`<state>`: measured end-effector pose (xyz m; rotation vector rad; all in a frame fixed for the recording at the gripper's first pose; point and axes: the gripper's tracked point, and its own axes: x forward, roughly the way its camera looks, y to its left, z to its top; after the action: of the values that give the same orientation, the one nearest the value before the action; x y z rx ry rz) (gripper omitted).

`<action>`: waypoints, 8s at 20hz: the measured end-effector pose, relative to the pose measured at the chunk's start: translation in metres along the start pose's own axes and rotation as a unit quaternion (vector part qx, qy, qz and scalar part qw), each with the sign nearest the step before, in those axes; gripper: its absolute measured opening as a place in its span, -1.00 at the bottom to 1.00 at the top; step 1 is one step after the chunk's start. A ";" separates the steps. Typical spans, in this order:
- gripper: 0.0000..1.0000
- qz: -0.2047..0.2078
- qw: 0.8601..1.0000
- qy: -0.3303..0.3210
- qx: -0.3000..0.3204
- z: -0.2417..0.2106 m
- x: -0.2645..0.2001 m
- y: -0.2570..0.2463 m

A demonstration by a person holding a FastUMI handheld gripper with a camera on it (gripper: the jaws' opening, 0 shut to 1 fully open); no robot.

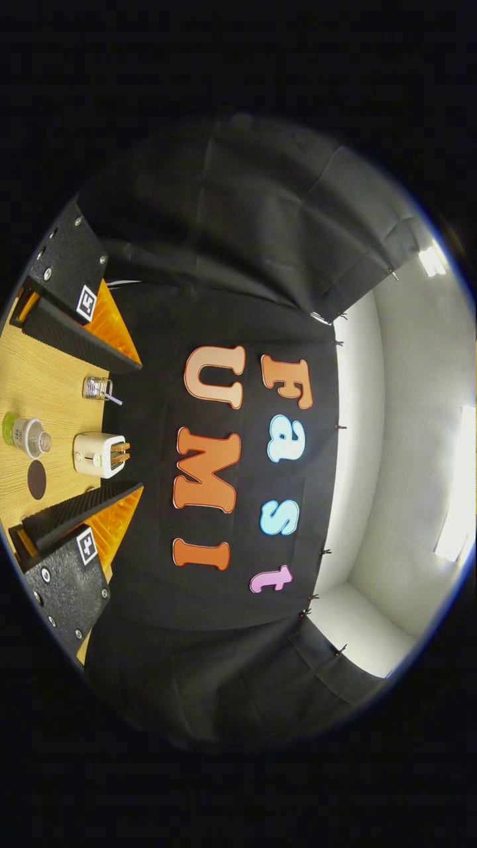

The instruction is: Take the bottle from table, then pour the juice into the cup, finally place the bottle on the coaster

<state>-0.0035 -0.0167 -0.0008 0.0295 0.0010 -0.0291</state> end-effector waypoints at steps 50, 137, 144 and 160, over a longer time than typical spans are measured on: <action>0.58 -0.036 0.970 0.240 -0.003 -0.347 0.014 0.001; 0.15 -0.158 0.573 0.063 0.801 -0.293 0.097 -0.113; 0.15 -0.158 0.562 0.055 0.810 -0.287 0.102 -0.116; 0.16 -0.157 0.520 0.032 0.839 -0.278 0.104 -0.122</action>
<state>0.0968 -0.1336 -0.2822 2.0442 0.0528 -0.3975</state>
